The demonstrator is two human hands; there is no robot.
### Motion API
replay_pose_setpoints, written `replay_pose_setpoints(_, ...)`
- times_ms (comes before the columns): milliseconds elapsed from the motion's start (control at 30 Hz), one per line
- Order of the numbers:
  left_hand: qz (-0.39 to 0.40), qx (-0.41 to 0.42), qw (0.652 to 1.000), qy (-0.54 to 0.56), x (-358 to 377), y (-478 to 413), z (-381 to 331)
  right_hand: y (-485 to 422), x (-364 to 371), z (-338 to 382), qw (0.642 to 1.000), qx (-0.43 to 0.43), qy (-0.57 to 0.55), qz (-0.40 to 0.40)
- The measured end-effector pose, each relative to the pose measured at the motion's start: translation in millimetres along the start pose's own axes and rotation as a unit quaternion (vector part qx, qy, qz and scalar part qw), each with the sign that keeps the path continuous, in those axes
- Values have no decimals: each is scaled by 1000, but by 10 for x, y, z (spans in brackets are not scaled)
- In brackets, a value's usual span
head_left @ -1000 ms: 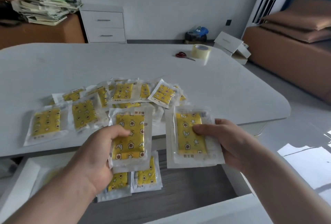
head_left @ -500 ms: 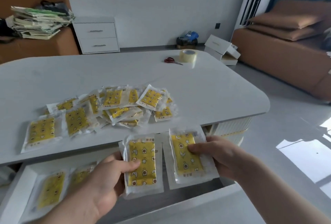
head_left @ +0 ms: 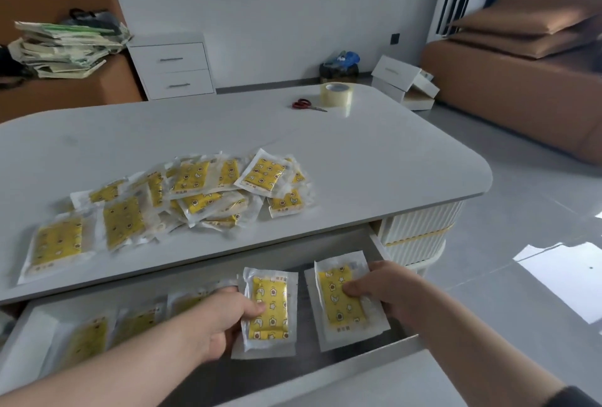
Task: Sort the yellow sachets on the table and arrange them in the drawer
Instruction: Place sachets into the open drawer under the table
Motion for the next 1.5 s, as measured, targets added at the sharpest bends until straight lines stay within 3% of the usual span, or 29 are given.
replay_pose_setpoints(233,-48,7,999,-1,230,-640,101,-548,20,72,993,34,103,-38)
replay_pose_setpoints(433,-102,87,988,-80,247,-823,2,-715,249,-127,994,78,80,-16)
replay_pose_setpoints(533,-113,142,968,-174,237,-849,-53,-778,321,-144,994,69,85,-15)
replay_pose_setpoints(667,-161,234,898,-335,163,-735,-232,-836,331,-150,990,48,127,-49)
replay_pose_setpoints(767,-171,285,872,-360,141,-670,-328,-851,348,-110,983,21,164,-75)
replay_pose_setpoints(967,-146,325,861,-364,153,-552,-340,-838,394,32,966,-73,232,-88)
replay_pose_setpoints(1033,-151,369,824,-404,170,-464,-394,-784,396,100,948,-107,288,-87)
replay_pose_setpoints(1100,-161,442,742,-478,224,-348,-463,-728,407,158,922,-149,349,-80)
replay_pose_setpoints(1167,-121,489,691,-519,328,-304,-450,-658,441,186,893,-195,401,-57)
replay_pose_setpoints(1300,10,503,646,-575,540,-287,-223,-501,613,139,805,-281,523,11)
replay_pose_setpoints(1400,20,486,635,-600,558,-322,-121,-506,739,31,741,-296,601,40)
replay_pose_setpoints(1500,19,465,650,-602,536,-342,-116,-550,788,-6,712,-314,627,31)
Point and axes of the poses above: each hand's wrist, its own y-axis away from the middle knuckle, its own x-axis out of the palm, z = x × y, the point moved 9 cm from there along -y, towards the middle knuckle, and after that the axes turned 12 degrees about -z, right-handed, at the moved point
